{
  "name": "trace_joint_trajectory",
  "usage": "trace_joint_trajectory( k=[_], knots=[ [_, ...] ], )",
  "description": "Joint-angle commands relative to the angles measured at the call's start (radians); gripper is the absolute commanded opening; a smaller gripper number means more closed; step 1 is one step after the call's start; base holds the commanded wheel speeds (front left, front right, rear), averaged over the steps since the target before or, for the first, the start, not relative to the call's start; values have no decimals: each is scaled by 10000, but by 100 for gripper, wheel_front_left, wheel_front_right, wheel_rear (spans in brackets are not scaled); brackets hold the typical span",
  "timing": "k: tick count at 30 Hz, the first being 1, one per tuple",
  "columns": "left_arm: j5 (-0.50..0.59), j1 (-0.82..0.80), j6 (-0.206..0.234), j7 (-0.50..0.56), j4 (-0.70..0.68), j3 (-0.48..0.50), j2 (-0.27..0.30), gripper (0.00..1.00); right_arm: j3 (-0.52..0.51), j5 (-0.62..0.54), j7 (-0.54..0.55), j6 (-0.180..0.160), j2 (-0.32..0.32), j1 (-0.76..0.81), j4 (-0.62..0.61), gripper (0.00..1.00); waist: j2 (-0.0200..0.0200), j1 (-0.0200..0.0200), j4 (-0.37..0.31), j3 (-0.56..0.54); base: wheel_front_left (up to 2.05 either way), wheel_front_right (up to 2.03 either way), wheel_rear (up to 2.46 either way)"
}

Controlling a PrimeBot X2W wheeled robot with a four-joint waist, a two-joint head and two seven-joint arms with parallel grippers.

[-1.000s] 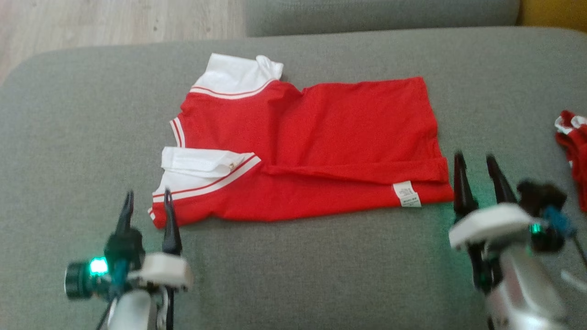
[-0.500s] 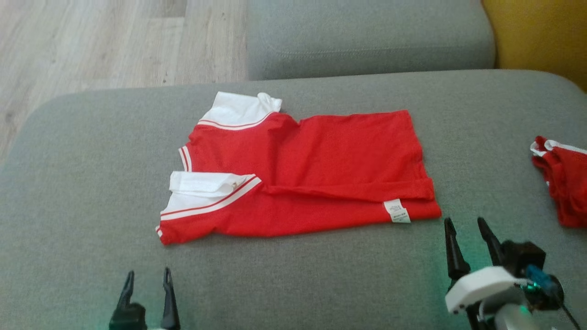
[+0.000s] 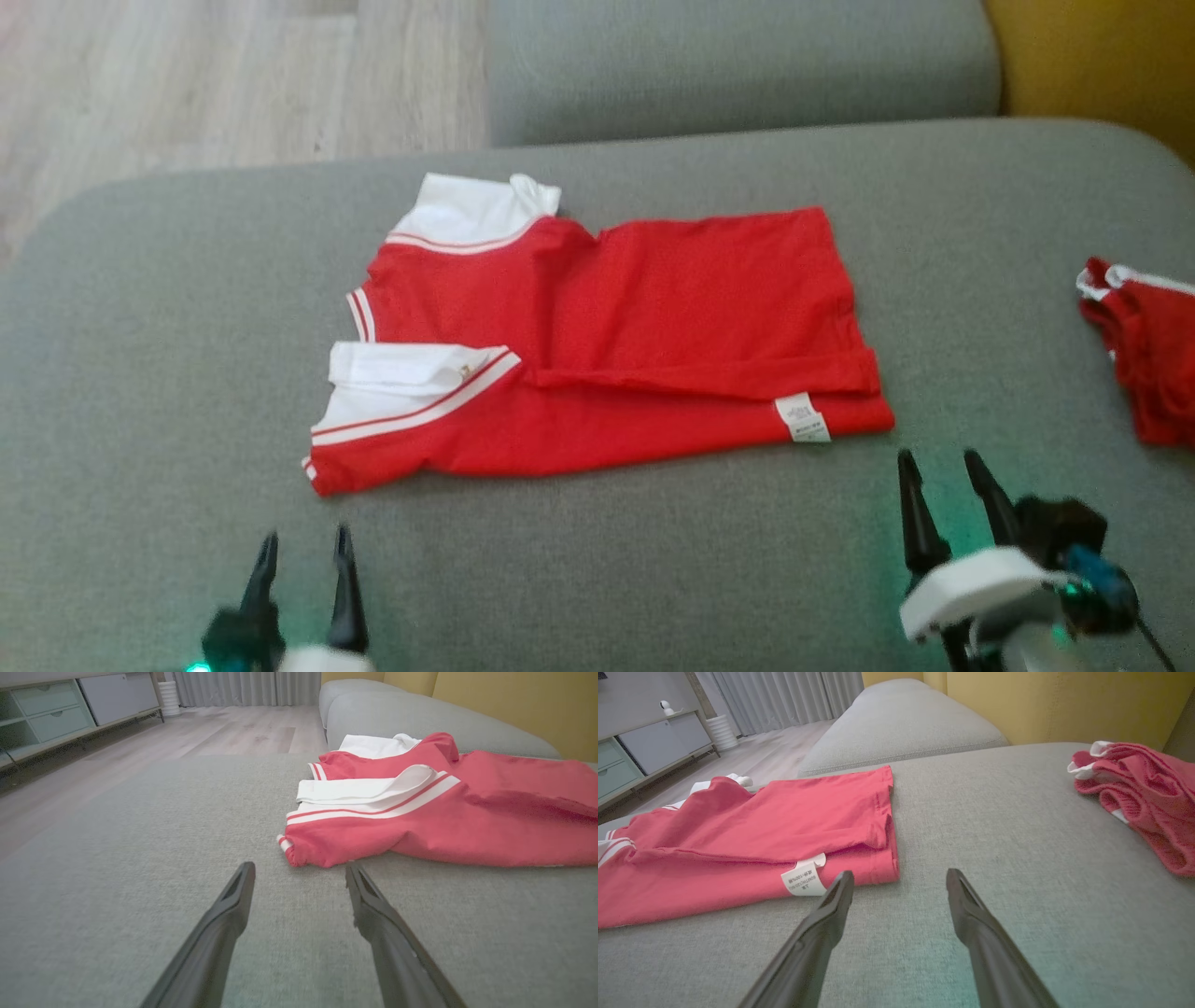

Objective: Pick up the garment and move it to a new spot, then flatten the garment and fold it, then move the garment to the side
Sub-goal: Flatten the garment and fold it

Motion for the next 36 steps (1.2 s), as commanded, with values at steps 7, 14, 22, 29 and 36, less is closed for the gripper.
trace_joint_trajectory(
  k=[7, 14, 22, 29, 36],
  knots=[
    [-937, -2419, -703, -65, 1261, 719, 24, 100, 587, 209, -137, -7, -34, -1509, -522, 100, 0, 0, -203, 1301, 0, 0, 0],
    [-1247, -3074, -759, -65, 2369, 959, 22, 100, 797, 364, -137, -7, -34, -1971, -469, 100, 0, 0, -375, 1724, 0, 0, 0],
    [-1592, -3520, -1086, -65, 3289, 358, 21, 0, 791, 424, -137, -7, -34, -2301, 207, 100, 0, 0, -300, 2086, 0, 0, 0],
    [-1706, -3657, -1169, -65, 3444, -117, 21, 0, 1107, 849, -137, -7, -34, -2641, 1446, 100, 0, 0, -99, 2233, 0, 0, 0],
    [-1780, -3488, -1229, -65, 2580, -241, 21, 0, 1266, 1659, -137, -7, -34, -2879, 2012, 0, 0, 0, 14, 2046, 0, 0, 0]
  ],
)
